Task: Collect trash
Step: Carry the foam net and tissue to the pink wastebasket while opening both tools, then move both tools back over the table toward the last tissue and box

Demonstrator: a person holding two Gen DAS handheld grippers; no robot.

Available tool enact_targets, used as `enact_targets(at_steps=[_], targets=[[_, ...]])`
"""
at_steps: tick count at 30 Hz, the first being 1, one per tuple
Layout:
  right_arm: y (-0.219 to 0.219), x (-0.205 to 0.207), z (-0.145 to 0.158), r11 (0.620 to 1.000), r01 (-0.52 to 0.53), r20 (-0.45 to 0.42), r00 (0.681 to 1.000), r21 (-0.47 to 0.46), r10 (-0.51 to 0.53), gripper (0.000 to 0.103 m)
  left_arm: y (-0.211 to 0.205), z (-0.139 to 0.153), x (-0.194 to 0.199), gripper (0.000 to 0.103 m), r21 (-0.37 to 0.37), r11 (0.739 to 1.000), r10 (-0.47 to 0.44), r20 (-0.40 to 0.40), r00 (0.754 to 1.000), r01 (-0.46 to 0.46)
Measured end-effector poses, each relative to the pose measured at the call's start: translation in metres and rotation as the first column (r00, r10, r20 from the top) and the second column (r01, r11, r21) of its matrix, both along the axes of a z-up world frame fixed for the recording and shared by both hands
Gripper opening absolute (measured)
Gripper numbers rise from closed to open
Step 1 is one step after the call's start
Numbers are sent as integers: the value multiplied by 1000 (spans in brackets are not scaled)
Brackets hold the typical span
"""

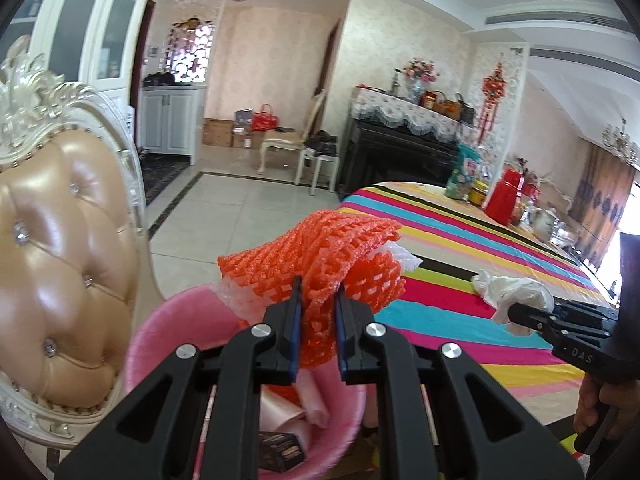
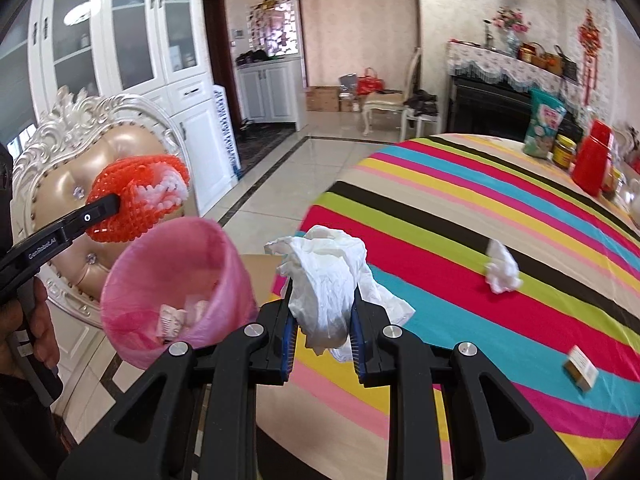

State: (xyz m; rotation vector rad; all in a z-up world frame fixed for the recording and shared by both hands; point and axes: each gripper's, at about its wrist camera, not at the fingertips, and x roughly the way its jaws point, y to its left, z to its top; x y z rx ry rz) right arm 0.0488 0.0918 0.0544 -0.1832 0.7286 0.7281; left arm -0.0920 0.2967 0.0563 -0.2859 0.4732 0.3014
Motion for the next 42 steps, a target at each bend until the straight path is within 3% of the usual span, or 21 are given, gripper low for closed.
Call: enact_targets(at_steps=[19, 30, 31, 32, 34, 36, 42], targets=[[129, -34, -18, 973, -231, -59, 971, -11, 230, 23, 55, -20, -31, 18, -36, 987, 154, -37, 987, -155], [161, -38, -34, 959, -281, -74, 958, -29, 278, 24, 65, -28, -39, 25, -56, 982, 179, -36, 983, -181], [163, -39, -36, 958, -285, -75, 956, -32, 282, 26, 65, -28, -39, 27, -59, 982, 179, -35, 983, -180], [163, -38, -37, 958, -286, -77, 956, -34, 283, 28, 65, -29, -39, 37, -62, 981, 180, -38, 983, -182], [164, -37, -41, 957, -289, -82, 955, -38, 285, 46, 66, -31, -38, 48, -72, 980, 181, -41, 983, -184], [163, -36, -42, 957, -287, -79, 956, -37, 283, 56, 67, -34, -36, 50, -78, 979, 182, -51, 982, -186], [158, -31, -50, 962, -269, -84, 961, -51, 265, 56, 66, -36, -37, 51, -81, 978, 187, -58, 981, -192]])
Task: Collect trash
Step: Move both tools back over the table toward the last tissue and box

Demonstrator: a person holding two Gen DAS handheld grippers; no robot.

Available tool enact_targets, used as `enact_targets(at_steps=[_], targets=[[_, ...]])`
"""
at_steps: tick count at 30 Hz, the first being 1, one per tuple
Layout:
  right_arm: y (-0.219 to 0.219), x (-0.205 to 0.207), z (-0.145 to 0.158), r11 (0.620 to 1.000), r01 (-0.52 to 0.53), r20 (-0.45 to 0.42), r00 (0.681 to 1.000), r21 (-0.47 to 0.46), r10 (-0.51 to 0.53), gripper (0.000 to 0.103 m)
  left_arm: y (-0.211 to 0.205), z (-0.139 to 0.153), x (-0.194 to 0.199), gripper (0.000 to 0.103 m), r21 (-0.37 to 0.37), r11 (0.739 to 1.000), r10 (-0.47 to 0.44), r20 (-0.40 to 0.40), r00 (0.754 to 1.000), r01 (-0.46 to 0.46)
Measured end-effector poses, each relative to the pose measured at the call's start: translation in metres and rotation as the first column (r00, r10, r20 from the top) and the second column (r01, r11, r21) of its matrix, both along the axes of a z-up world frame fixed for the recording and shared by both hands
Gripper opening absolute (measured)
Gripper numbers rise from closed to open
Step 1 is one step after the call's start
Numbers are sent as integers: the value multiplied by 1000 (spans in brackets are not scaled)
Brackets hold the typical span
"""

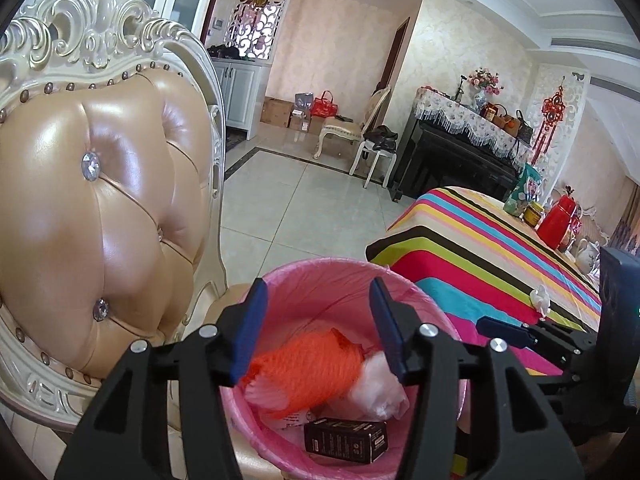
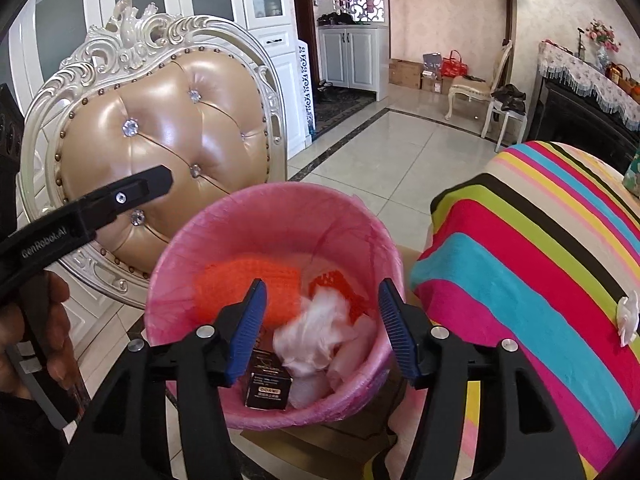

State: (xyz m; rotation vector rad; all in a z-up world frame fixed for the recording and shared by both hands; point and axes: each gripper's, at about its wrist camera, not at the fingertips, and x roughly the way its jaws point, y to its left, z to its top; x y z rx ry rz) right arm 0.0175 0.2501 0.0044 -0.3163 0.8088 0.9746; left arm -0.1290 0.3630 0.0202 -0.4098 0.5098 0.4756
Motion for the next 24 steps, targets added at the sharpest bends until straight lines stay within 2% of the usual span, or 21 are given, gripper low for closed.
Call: enact_targets(at_steps=[10, 13, 24], targets=[[-34, 13, -7, 997, 80, 6, 997, -9, -80, 58, -13, 1, 14, 54, 12, 1000, -28, -12, 1000, 28], [-51, 17, -6, 994, 112, 14, 994, 0, -112, 61, -20, 1, 19, 54, 15, 999, -44, -16, 999, 44], [-117, 35, 5, 975, 224, 63, 973, 14, -224, 62, -59, 5, 55, 55, 37, 990, -132, -28, 991, 133]])
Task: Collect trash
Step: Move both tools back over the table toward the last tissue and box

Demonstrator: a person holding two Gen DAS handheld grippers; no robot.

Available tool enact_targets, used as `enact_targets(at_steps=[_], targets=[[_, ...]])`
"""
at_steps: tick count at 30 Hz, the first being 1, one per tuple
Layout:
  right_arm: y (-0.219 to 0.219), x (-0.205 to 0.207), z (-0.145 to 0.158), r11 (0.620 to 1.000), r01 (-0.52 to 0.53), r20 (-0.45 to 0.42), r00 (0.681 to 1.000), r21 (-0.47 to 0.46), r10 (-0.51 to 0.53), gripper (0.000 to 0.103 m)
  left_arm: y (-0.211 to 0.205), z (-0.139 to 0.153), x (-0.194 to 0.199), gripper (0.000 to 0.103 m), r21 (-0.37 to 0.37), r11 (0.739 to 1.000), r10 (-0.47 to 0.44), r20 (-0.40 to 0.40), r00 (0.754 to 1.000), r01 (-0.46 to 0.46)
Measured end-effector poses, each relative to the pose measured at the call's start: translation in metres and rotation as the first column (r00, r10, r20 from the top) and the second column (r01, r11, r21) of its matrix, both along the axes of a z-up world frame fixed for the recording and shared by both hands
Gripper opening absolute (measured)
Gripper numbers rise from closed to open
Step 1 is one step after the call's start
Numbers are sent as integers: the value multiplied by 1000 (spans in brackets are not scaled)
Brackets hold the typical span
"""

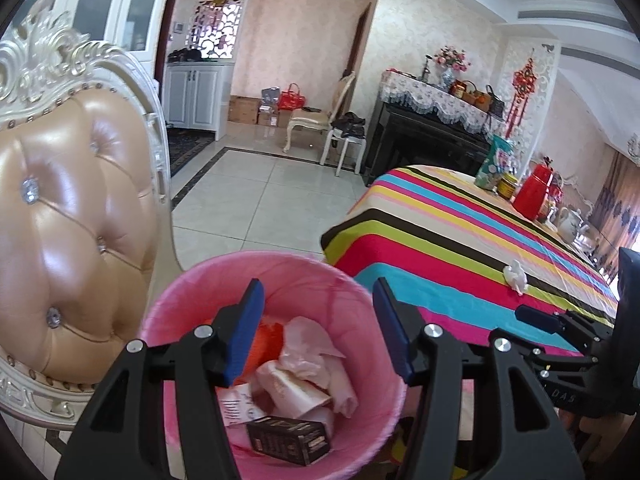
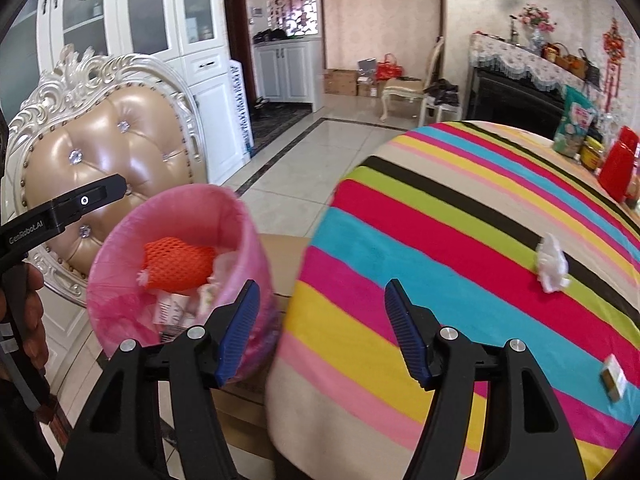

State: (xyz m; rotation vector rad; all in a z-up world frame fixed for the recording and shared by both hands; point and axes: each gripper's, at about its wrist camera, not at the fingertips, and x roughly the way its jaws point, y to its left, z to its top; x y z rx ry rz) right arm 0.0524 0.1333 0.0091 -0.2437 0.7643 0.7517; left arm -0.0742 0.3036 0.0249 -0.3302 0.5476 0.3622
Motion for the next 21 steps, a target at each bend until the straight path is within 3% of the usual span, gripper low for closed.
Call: enact_targets(at_steps=[21], targets=[[-110, 41, 6, 978, 211, 65, 975, 4, -210, 71, -85, 4, 67, 57, 37, 984, -171, -26, 985, 172]])
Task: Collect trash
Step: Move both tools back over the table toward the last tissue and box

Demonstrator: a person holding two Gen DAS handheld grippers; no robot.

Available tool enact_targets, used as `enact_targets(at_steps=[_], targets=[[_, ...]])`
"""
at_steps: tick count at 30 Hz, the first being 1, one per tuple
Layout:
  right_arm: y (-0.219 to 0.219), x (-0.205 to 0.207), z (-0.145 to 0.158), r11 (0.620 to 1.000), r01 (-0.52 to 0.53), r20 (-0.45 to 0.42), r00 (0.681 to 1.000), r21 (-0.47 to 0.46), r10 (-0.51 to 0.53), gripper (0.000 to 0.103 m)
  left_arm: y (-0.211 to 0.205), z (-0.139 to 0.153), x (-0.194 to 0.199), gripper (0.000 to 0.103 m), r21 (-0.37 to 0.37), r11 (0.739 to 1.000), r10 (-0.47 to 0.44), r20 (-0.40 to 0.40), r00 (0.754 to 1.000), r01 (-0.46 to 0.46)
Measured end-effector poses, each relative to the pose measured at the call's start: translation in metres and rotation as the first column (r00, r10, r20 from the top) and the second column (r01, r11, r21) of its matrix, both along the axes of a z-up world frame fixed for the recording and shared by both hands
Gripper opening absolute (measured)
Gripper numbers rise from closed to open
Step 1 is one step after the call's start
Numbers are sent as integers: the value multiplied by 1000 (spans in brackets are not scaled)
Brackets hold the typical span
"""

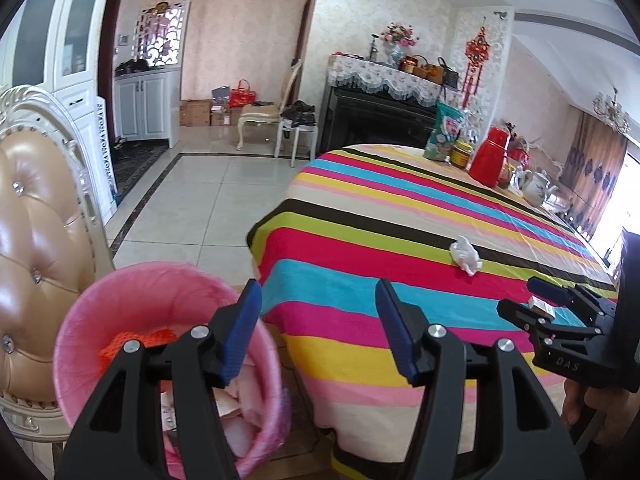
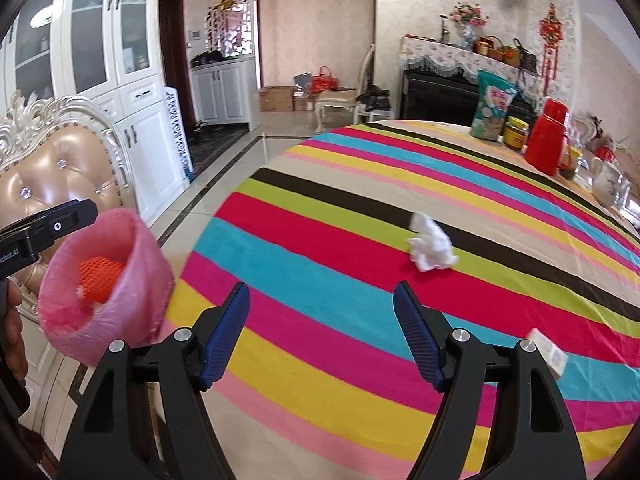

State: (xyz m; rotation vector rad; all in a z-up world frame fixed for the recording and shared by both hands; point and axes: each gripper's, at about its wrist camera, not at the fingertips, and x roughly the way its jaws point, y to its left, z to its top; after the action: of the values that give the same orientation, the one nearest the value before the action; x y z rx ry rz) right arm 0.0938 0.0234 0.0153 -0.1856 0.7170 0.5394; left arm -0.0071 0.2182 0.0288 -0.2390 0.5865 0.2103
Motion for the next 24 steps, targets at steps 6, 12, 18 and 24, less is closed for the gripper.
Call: enact_targets(at_steps=[6, 12, 18, 24], targets=[[-33, 21, -3, 998, 59, 7, 998, -3, -59, 72, -21, -2, 20, 58, 9, 999, -38, -11, 999, 39], [-63, 42, -9, 993, 115, 7, 993, 0, -115, 72, -41, -4, 41, 58, 15, 997, -77, -22, 997, 77], [-91, 59, -16, 984, 180, 17, 984, -18, -179, 73, -61, -6, 70, 59, 19, 992, -123, -26, 992, 124], [-118, 72, -27, 973, 223, 11, 975, -56, -223, 78, -89, -17, 108, 60, 6, 983, -183, -39, 982, 184]])
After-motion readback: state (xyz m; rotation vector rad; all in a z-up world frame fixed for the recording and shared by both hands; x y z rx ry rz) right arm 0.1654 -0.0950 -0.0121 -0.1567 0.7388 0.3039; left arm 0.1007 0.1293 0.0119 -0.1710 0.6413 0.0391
